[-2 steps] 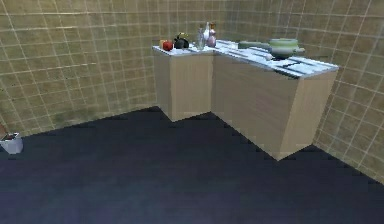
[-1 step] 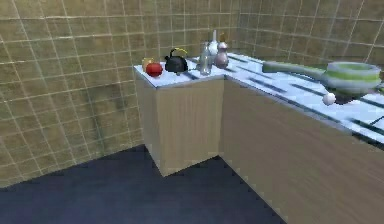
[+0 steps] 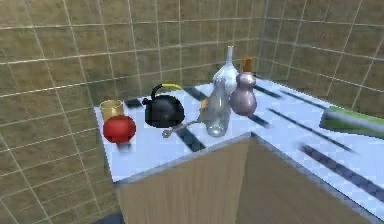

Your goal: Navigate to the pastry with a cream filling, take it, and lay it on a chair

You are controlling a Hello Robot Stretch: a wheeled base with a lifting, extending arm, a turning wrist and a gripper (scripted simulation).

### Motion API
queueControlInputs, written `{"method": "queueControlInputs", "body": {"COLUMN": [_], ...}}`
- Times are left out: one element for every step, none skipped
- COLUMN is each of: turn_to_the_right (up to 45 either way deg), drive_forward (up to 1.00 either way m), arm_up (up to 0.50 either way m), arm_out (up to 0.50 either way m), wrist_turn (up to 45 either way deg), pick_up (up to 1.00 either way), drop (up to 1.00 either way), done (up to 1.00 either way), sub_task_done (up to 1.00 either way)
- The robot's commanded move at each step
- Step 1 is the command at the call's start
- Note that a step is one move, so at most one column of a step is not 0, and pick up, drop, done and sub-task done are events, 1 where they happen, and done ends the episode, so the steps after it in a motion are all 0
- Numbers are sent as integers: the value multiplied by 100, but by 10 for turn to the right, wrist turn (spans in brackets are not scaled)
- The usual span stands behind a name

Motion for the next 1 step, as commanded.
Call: {"method": "queueControlInputs", "body": {"turn_to_the_right": [-450], "drive_forward": [0], "arm_up": [0], "arm_out": [0], "wrist_turn": [0], "pick_up": [0], "drop": [0], "done": [0], "sub_task_done": [0]}}
